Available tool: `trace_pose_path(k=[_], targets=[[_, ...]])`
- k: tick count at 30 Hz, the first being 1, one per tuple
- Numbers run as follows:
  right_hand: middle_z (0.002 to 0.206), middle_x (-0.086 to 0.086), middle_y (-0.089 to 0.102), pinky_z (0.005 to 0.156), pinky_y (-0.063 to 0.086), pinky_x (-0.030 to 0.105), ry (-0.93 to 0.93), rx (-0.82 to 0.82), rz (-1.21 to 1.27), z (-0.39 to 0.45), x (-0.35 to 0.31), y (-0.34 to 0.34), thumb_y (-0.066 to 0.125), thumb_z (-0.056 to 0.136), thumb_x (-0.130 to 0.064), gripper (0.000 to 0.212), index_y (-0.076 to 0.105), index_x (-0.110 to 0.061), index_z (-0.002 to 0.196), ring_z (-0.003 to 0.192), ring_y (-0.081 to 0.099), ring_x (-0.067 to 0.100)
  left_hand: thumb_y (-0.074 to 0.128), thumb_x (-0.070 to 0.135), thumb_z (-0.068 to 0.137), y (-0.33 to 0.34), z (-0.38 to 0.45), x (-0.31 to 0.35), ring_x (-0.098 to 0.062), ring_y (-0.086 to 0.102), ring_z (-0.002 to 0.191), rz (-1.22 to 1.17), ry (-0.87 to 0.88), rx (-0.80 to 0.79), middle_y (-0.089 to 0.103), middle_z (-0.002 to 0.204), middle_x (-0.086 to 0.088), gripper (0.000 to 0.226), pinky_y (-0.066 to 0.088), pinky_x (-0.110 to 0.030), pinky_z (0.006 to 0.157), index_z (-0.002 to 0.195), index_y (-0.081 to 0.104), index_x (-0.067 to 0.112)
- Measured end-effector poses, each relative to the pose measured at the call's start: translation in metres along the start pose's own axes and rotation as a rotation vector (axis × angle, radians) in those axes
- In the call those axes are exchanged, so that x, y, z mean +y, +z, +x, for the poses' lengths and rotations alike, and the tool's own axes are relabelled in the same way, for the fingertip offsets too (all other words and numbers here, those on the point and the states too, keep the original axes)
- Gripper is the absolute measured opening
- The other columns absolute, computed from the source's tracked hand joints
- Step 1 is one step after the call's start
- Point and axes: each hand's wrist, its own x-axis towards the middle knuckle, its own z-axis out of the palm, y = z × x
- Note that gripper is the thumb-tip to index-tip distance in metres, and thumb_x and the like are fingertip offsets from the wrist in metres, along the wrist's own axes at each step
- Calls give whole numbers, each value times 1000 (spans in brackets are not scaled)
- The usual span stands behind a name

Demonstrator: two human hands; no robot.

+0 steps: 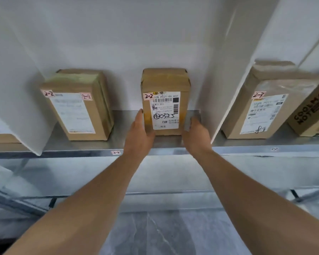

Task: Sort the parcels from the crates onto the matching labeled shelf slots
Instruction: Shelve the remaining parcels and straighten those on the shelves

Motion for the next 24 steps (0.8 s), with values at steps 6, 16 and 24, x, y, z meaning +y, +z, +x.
trace_pose_path(k=[6, 16, 24], targets=[[113, 3, 64, 76, 48, 33, 18, -1, 184, 10, -6, 12, 46, 94, -11, 26, 50, -15, 119, 93, 58, 24, 56, 18, 94, 11, 13, -16, -22, 57, 119, -22, -13, -71, 52, 138, 4, 59, 50, -36, 93, 144, 26, 27], [104, 5, 63, 69, 43, 32, 28, 31, 172, -3, 5, 13, 45, 91, -8, 27, 49, -14, 117, 86, 55, 27, 51, 18, 96, 19, -3, -16, -23, 54, 122, -19, 17, -75, 49, 140, 3, 57, 49, -39, 98, 145, 24, 27], [120, 15, 54, 82, 47, 39, 52, 36, 87, -16, 9, 16, 47, 87, -2, 38, 40, -7, 125, 105, 54, 36, 57, 17, 93, 4, -18, -19, -26, 41, 131, -98, -95, -99, 38, 146, -7, 71, 42, -47, 105, 149, 14, 24]])
